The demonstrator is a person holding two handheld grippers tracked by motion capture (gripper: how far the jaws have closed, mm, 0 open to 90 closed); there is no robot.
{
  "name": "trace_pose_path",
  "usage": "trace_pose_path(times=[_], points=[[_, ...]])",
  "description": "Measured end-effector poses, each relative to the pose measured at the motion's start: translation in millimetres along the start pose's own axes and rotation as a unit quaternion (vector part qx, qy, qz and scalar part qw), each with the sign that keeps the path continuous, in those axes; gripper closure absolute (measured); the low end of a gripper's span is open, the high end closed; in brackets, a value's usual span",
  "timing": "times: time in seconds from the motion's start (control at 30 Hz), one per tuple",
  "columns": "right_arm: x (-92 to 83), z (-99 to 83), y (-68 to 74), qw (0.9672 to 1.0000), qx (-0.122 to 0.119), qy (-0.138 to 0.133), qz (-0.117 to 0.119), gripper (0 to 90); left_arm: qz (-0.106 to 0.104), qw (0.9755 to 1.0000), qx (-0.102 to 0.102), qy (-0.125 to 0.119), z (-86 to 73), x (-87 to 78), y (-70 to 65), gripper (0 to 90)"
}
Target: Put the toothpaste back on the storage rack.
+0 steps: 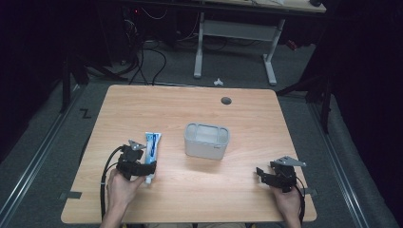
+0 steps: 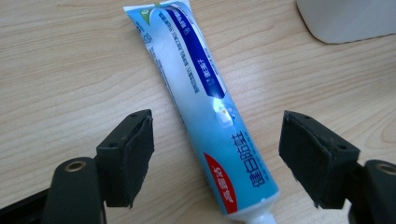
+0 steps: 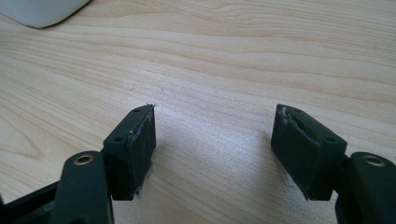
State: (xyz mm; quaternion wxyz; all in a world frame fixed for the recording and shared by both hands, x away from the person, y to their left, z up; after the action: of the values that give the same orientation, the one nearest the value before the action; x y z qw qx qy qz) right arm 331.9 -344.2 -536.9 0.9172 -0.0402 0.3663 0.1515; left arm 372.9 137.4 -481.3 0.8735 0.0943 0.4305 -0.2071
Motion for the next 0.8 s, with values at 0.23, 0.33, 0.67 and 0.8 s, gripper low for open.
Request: trace_pose_path(times=[0.23, 0.33, 0.67, 0.8], points=[[-0.1, 0.0, -0.3, 1.0, 0.0, 0.0, 0.001, 31.2, 0.009, 0.9998, -0.002, 0.015, 13.8, 10.4, -1.0, 27.3], [0.6, 0.1, 2.0, 0.9999, -0.008, 0.002, -0.007, 31.1, 0.014, 0.9995, -0.005, 0.027, 20.6, 15.9, -0.4, 27.4], [0.7, 0.2, 3.4, 0.9998, -0.013, 0.005, -0.012, 30.9, 0.024, 0.9979, -0.002, 0.06, 37.9, 28.8, 0.9, 30.4], [0.7, 0.2, 3.3, 0.9999, -0.012, 0.004, -0.012, 31.0, 0.032, 0.9968, -0.002, 0.073, 45.4, 34.7, 1.3, 30.5]])
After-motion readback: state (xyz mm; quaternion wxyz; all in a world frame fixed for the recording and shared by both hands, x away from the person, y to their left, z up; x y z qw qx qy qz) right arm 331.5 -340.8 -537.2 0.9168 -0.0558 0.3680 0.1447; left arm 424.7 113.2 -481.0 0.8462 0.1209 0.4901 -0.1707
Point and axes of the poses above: each handheld gripper's, and its own axes: x roughly forward along the jaws, z roughly out of its top, y roughly to its left, the point moved 1 cm from there along x, roughly forward along the jaws, and after that the axes turned 1 degree about x, right-handed, at the moved point
